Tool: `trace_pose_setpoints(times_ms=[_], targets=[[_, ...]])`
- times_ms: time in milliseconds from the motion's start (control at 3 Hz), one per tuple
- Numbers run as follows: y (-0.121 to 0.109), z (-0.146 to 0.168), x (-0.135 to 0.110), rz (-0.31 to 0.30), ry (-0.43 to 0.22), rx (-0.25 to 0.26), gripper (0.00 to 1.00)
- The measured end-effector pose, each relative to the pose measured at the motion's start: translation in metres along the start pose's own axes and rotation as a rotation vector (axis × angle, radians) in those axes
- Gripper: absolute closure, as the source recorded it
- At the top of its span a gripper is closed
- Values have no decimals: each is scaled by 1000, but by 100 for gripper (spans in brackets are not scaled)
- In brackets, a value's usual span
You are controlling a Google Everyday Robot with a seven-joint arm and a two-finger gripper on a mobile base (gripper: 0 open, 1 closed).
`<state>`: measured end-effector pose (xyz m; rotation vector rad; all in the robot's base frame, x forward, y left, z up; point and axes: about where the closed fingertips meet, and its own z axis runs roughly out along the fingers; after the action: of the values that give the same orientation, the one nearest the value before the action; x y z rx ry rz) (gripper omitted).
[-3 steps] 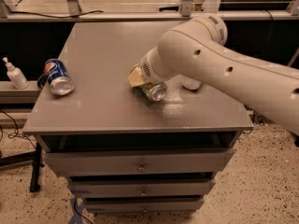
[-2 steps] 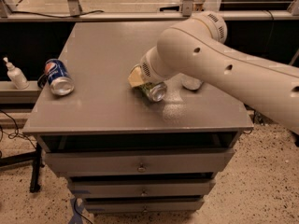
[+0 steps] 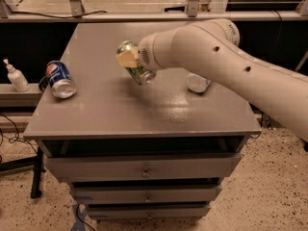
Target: Place green can upright
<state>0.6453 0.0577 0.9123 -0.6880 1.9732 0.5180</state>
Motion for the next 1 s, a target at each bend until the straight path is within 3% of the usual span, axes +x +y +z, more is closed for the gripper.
trace_pose_setpoints(times_ms=[333, 667, 1000], targets=[[16, -5, -54, -35, -190, -88, 100], [25, -20, -69, -54, -331, -134, 100], [20, -36, -48, -45, -385, -137, 100]])
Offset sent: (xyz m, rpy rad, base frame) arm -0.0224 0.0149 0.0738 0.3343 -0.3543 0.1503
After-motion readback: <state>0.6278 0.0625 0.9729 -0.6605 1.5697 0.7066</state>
